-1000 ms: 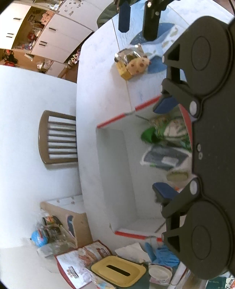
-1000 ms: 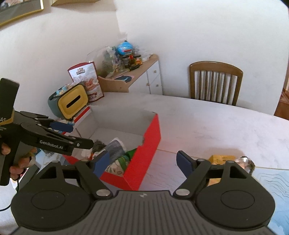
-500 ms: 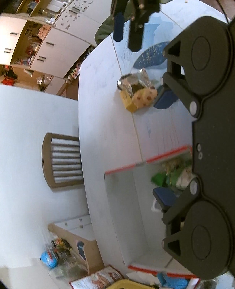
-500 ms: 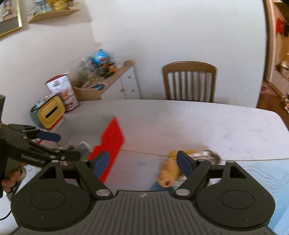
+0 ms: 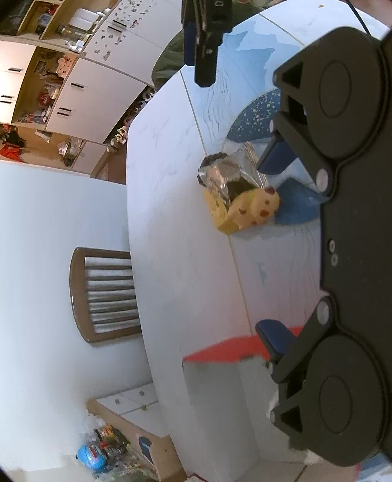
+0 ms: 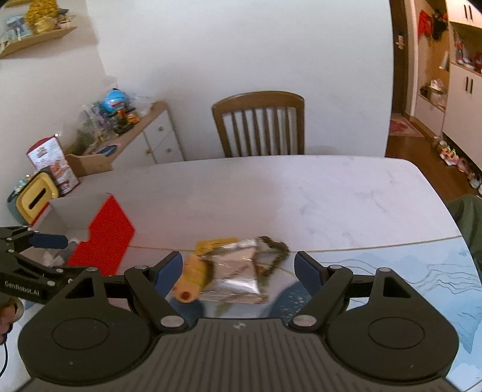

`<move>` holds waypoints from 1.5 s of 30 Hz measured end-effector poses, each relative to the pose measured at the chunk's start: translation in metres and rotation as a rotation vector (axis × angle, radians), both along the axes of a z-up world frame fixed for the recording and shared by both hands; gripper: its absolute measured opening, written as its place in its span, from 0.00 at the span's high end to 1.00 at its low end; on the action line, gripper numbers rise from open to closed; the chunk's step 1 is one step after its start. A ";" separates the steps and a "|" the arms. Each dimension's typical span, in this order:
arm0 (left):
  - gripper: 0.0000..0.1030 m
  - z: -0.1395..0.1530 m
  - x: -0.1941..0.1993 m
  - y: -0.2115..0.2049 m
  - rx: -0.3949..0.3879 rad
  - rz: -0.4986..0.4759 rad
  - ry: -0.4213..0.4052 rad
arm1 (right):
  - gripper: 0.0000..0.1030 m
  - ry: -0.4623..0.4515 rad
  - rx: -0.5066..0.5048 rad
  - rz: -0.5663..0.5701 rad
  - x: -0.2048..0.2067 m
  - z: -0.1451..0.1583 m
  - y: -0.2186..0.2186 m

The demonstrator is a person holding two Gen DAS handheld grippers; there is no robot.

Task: Organize objects
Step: 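Move both grippers toward the yellow-spotted toy and silver foil bag, then grasp the yellow-spotted toy with the left gripper while the right grasps the foil bag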

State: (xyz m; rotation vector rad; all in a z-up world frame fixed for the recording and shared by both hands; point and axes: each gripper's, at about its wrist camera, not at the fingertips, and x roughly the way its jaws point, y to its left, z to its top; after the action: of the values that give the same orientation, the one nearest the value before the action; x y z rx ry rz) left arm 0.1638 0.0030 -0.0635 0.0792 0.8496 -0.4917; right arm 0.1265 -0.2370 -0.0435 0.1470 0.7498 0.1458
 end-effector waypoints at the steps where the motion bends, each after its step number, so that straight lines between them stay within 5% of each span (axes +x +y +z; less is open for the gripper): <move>1: 0.01 -0.003 0.001 -0.006 0.007 0.000 -0.002 | 0.21 0.010 0.004 -0.005 0.004 -0.004 -0.003; 22: 0.01 -0.073 0.046 -0.067 0.058 0.072 0.079 | 0.21 0.166 0.075 0.043 0.075 -0.077 0.002; 45: 0.10 -0.105 0.067 -0.083 0.054 0.066 0.159 | 0.21 0.260 0.114 0.049 0.114 -0.117 0.021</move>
State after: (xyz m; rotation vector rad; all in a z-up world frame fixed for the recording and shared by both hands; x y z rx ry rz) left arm 0.2308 -0.0797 -0.1681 0.0624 1.0181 -0.4164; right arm 0.2402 -0.2158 -0.1601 0.2590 1.0048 0.2189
